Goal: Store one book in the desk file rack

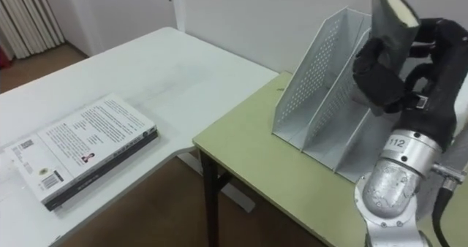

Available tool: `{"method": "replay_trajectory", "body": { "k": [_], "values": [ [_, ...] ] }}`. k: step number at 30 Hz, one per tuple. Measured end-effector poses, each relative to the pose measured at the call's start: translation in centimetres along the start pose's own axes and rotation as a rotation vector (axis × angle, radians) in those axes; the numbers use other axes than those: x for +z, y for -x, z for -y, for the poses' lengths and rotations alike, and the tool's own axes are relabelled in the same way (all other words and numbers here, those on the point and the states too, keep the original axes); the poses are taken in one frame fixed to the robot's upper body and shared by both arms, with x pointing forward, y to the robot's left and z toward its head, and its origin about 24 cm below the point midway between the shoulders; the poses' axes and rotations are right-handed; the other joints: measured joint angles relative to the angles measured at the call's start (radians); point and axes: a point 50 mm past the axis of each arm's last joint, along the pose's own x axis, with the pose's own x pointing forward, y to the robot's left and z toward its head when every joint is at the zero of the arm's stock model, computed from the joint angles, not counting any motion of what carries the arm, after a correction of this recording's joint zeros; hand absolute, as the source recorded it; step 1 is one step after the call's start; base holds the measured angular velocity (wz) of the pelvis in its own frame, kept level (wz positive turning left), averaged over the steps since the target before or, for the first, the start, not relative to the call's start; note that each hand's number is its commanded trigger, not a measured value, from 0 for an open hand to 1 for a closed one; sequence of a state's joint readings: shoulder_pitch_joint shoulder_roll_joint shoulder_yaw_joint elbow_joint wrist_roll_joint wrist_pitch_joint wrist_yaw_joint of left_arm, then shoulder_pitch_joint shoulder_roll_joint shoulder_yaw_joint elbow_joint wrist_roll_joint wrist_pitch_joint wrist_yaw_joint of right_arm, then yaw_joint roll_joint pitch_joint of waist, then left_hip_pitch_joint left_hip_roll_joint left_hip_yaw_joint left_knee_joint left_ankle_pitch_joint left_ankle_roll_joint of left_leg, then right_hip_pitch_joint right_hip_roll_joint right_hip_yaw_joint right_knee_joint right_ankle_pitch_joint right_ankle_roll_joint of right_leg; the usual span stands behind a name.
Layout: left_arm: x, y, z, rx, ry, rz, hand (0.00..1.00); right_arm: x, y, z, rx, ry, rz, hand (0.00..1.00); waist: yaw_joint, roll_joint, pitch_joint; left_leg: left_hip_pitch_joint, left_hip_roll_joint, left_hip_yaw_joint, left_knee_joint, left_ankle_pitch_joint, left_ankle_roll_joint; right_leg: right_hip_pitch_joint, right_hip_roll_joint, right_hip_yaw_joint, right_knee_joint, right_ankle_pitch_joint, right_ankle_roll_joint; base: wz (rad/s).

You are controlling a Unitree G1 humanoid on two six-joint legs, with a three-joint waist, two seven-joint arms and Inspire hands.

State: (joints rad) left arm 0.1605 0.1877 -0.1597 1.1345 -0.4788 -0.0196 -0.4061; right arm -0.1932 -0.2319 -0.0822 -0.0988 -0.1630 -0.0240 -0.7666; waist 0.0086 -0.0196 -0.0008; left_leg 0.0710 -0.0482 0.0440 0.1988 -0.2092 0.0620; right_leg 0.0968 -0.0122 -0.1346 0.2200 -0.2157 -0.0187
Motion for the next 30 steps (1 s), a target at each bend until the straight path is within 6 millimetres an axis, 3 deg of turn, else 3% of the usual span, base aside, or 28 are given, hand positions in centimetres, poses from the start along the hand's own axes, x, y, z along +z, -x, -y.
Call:
{"method": "replay_trajectory", "body": {
  "k": [7, 16, 30],
  "values": [
    [-0.3, 0.0, -0.2, 0.032, 0.008, -0.013, 0.0, 0.7, -1.3, 0.1, -0.117, -0.026, 0.02, 1.0, 0.005, -0.003, -0.0038, -0.009, 0.0, -0.005, 0.001, 0.004, -0.004, -0.01, 0.001, -0.007, 0.0, 0.0, 0.0, 0.01],
    [-0.3, 0.1, -0.3, 0.049, 0.013, -0.01, 0.0, -0.2, -2.4, 0.7, -0.215, 0.005, -0.009, 1.0, 0.021, -0.016, -0.0078, -0.009, 0.0, -0.006, 0.007, 0.004, -0.004, -0.009, 0.0, -0.014, 0.001, 0.0, 0.0, 0.0],
    [-0.3, 0.1, -0.4, 0.055, 0.036, -0.012, 0.0, -1.8, -2.8, 1.1, -0.209, 0.073, -0.049, 1.0, 0.023, -0.017, -0.0034, -0.011, -0.002, -0.019, 0.009, 0.004, -0.004, -0.001, -0.001, -0.018, 0.001, 0.001, -0.001, 0.0]
  ]
}}
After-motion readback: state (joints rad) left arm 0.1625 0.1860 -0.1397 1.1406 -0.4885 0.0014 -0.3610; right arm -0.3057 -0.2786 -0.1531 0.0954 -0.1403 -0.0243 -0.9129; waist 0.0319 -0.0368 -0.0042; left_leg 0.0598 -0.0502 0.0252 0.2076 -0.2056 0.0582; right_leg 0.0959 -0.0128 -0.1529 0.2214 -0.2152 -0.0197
